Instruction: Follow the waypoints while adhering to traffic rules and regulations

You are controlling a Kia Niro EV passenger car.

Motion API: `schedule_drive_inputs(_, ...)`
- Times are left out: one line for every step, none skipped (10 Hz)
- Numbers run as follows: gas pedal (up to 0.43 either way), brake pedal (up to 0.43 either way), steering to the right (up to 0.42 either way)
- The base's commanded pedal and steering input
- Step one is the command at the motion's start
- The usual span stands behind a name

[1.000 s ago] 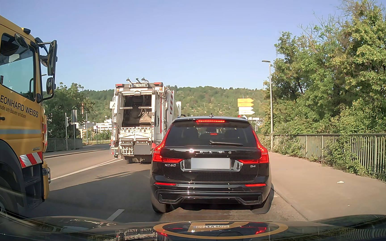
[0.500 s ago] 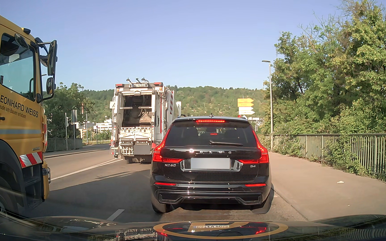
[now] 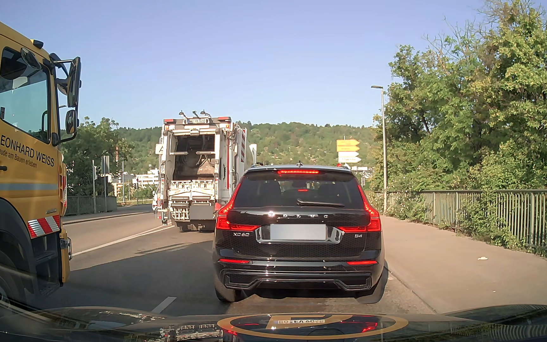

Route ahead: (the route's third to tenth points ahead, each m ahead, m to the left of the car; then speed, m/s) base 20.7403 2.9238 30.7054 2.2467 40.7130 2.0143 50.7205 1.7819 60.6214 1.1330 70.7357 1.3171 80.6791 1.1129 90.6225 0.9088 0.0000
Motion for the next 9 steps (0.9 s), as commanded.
schedule_drive_inputs(0.000, 0.250, 0.001)
schedule_drive_inputs(0.000, 0.256, 0.001)
schedule_drive_inputs(0.000, 0.250, 0.001)
schedule_drive_inputs(0.000, 0.250, 0.001)
schedule_drive_inputs(0.000, 0.256, 0.001)
schedule_drive_inputs(0.000, 0.250, 0.001)
schedule_drive_inputs(0.000, 0.256, 0.001)
schedule_drive_inputs(0.000, 0.256, 0.001)
schedule_drive_inputs(0.000, 0.250, 0.001)
